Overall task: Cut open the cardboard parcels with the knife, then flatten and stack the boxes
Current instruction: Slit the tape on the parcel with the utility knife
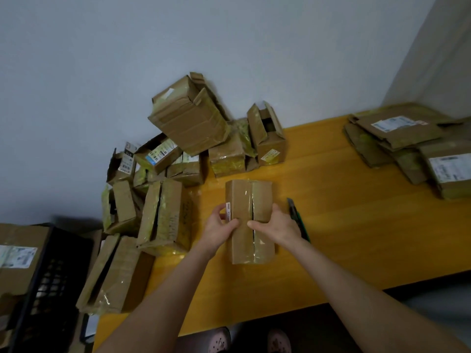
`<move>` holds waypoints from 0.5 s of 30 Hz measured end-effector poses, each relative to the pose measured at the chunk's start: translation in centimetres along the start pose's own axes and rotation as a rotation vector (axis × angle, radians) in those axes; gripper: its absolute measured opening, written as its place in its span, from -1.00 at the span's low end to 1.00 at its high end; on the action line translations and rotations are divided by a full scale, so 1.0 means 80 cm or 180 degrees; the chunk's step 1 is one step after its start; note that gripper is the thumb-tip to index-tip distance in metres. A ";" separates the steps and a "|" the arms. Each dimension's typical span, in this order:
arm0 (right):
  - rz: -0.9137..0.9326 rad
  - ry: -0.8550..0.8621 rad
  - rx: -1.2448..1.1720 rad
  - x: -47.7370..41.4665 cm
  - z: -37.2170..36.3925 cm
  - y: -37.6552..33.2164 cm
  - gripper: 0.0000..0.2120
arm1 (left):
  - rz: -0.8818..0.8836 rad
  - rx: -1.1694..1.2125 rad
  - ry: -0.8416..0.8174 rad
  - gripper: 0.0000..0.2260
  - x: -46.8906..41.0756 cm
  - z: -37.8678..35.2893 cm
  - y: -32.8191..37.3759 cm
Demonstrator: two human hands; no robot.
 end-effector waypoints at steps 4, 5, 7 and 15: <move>-0.0016 0.0162 0.0046 0.004 0.011 -0.002 -0.18 | -0.0121 -0.0390 0.0032 -0.40 0.000 -0.002 0.007; -0.0003 0.0194 0.0069 0.004 0.012 -0.004 -0.19 | -0.0110 -0.0506 0.0110 -0.40 -0.002 -0.001 0.008; 0.0045 0.0307 0.0071 0.005 0.014 -0.008 -0.25 | -0.0106 -0.0692 0.0266 -0.45 -0.005 0.001 0.012; -0.0143 0.0373 0.0315 0.004 0.023 -0.010 -0.48 | -0.0147 -0.1210 0.0306 -0.59 -0.017 -0.005 0.015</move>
Point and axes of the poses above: each hand's wrist, its own x-axis away from the middle knuckle, its own z-axis out of the back of the hand, y = z × x, the point moved 8 cm from there along -x, towards the middle knuckle, and after that the axes turned 6 degrees about -x, right-handed, at the moved point
